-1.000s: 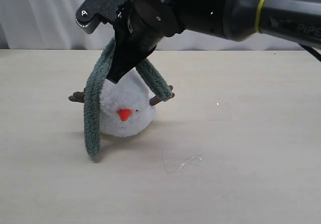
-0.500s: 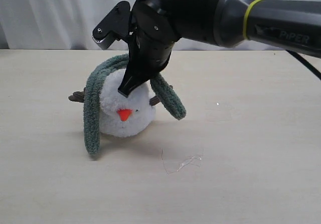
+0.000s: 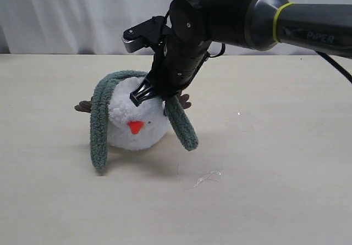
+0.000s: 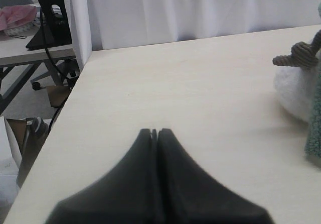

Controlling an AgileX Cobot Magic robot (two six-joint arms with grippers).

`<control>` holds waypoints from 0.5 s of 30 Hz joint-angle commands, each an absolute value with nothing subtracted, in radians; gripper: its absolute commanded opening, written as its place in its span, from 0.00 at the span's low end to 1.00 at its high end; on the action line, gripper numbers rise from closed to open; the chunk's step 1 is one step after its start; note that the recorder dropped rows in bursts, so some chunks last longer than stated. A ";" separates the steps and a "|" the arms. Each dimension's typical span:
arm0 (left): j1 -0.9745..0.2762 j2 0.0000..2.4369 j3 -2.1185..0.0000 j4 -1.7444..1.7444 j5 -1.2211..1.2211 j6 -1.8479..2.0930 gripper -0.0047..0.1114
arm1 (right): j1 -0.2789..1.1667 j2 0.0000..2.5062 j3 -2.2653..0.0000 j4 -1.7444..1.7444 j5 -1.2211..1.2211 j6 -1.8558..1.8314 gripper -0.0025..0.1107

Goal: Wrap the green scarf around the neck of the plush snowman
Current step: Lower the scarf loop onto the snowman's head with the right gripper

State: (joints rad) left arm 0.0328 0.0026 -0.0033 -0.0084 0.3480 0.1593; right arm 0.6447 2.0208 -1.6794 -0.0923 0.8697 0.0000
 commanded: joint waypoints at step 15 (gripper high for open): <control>0.034 0.000 0.000 -0.011 0.332 0.161 0.04 | 0.580 2.055 -1.693 0.123 0.861 -0.121 0.51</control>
